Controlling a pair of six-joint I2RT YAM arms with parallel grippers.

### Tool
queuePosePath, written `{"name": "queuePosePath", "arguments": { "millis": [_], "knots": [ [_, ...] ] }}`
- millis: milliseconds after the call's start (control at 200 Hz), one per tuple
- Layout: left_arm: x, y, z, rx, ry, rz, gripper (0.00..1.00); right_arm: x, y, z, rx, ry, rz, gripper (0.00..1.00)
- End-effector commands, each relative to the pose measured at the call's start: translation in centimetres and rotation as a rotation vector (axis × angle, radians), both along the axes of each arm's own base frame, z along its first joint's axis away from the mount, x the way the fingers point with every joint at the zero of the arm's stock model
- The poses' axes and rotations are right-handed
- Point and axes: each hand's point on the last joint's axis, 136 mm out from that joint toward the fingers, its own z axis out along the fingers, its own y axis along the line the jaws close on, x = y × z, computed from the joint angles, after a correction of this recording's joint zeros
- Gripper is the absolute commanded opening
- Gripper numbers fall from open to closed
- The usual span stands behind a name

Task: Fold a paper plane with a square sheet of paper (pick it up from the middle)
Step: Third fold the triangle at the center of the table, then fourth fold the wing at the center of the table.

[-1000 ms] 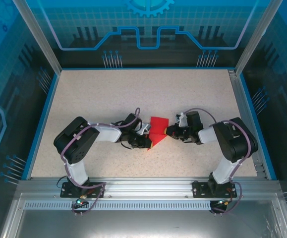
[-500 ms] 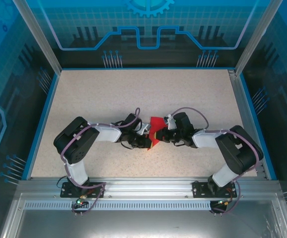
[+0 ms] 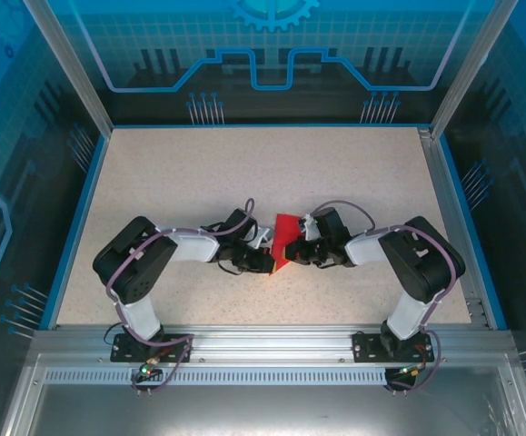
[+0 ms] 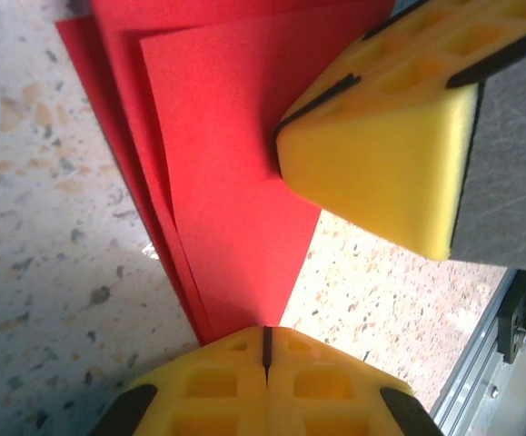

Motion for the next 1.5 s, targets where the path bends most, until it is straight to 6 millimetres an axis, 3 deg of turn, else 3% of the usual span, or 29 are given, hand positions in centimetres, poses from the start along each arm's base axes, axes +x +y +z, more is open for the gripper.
{"name": "queuePosePath", "arguments": {
  "millis": [0,385,500,635,810,960,1160,1290,1496],
  "knots": [
    [-3.0,2.7,-1.9,0.102,0.093,-0.029,0.02,-0.2,-1.2,-2.2,-0.074,0.046,-0.026,0.0],
    [-4.5,3.1,-0.6,0.095,0.104,-0.086,0.05,-0.2,-1.0,-2.0,-0.077,0.059,-0.017,0.0],
    [-4.6,2.7,0.8,0.057,0.085,-0.095,0.05,-0.1,-1.0,-1.9,-0.075,0.056,-0.018,0.0],
    [-2.9,2.4,3.7,0.031,-0.015,-0.065,0.07,0.1,-0.3,-0.7,-0.04,0.04,0.001,0.01],
    [1.1,1.0,6.2,-0.001,-0.103,-0.003,0.13,1.2,0.4,2.5,-0.02,-0.019,-0.001,0.07],
    [3.4,-0.2,5.3,0.019,-0.104,-0.003,0.13,2.1,-2.2,4.5,-0.067,-0.062,-0.102,0.15],
    [4.7,-0.9,3.4,0.05,-0.078,-0.002,0.14,1.0,-6.3,4.3,-0.134,-0.041,-0.203,0.3],
    [5.3,-0.3,2.5,0.097,-0.085,0.007,0.14,0.4,-6.0,4.0,-0.121,-0.014,-0.179,0.38],
    [5.5,0.8,0.7,0.165,-0.082,0.019,0.12,0.5,-5.2,3.0,-0.096,0.032,-0.173,0.41]
  ]
}}
